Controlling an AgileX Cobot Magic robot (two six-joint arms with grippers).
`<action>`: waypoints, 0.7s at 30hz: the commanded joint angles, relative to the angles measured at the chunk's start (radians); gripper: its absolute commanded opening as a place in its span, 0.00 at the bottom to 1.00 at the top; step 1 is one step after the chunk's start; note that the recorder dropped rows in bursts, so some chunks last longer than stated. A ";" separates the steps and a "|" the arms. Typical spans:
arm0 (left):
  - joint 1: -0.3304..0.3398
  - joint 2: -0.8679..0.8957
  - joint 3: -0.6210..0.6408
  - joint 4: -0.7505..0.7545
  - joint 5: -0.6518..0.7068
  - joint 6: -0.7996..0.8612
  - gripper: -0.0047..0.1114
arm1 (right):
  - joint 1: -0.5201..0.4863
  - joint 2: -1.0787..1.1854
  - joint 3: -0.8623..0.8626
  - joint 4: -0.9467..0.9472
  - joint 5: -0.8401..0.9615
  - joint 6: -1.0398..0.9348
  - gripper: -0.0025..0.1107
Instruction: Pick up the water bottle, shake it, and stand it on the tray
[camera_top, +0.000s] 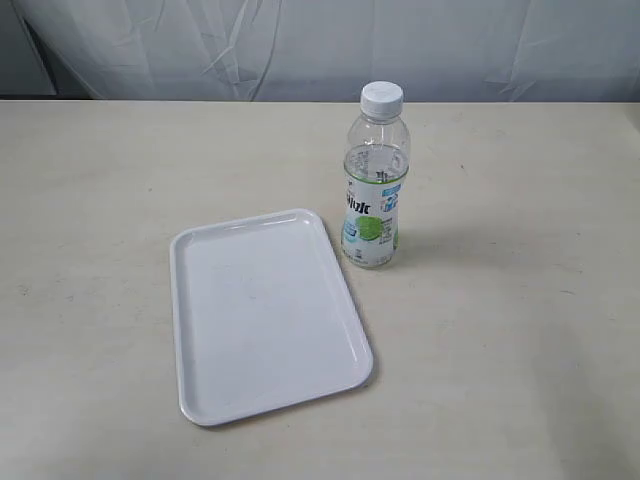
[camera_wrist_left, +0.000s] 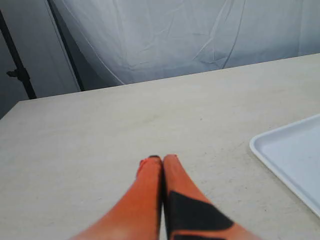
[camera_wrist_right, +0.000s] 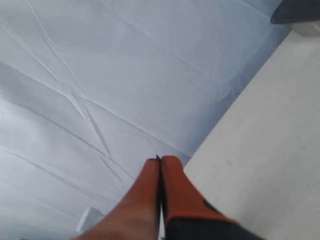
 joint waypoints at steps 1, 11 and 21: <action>0.000 -0.005 0.004 0.000 -0.013 -0.003 0.04 | 0.045 -0.006 -0.108 0.320 0.346 -0.189 0.02; 0.000 -0.005 0.004 0.000 -0.013 -0.001 0.04 | 0.077 0.636 -0.418 0.417 0.412 -1.110 0.02; 0.000 -0.005 0.004 0.000 -0.013 -0.001 0.04 | 0.262 1.387 -0.577 0.901 0.433 -1.848 0.02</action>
